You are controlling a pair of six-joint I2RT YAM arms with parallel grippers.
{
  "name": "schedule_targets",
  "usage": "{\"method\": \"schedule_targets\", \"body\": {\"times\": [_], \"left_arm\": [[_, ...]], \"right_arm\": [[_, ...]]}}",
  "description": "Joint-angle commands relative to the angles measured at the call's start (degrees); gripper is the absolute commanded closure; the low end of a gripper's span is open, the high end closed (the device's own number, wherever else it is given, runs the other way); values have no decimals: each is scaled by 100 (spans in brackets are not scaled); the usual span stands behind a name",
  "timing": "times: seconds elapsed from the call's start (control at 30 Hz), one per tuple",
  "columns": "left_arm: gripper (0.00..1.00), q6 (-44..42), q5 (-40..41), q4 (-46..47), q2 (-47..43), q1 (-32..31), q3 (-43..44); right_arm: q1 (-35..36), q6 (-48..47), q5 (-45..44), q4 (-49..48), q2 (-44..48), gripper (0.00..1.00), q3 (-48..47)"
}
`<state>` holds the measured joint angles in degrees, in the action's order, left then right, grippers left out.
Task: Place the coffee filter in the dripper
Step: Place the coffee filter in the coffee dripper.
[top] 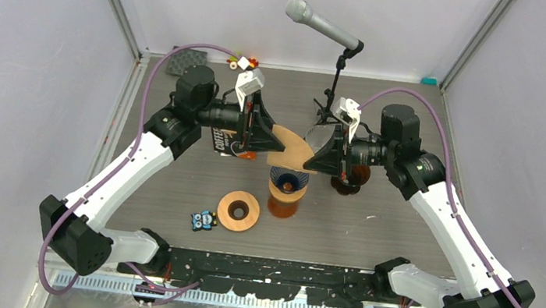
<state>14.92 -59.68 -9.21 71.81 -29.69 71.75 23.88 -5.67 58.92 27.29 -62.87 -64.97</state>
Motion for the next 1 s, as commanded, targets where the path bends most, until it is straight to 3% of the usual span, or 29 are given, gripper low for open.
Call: {"method": "schedule_targets", "body": {"times": [0.0,0.1,0.23,0.3,0.57,0.63,0.7,0.73,0.97], "left_arm": [[50,55,-4,593,-195,41,-126],[42,82,-11,682,-144,38,-175],[43,249,-84,891,-100,34,-270],[50,300,-117,1112,-81,34,-343],[95,535,-303,1454,-22,34,-449],[100,529,-341,1466,-42,34,-461],[100,494,-407,1475,-81,34,-488],[100,445,-440,1456,-113,38,-500],[100,-181,-434,815,-265,43,-494]], "right_arm": [[-27,185,260,-410,151,100,23],[-24,213,274,-449,139,100,45],[-30,240,270,-472,142,100,47],[-24,250,278,-490,137,100,52],[-26,365,269,-629,113,98,115],[-35,366,144,-623,138,87,125],[-72,334,-56,-545,185,64,106],[-101,267,-169,-457,220,58,74],[-391,-224,-436,191,562,54,-252]]}}
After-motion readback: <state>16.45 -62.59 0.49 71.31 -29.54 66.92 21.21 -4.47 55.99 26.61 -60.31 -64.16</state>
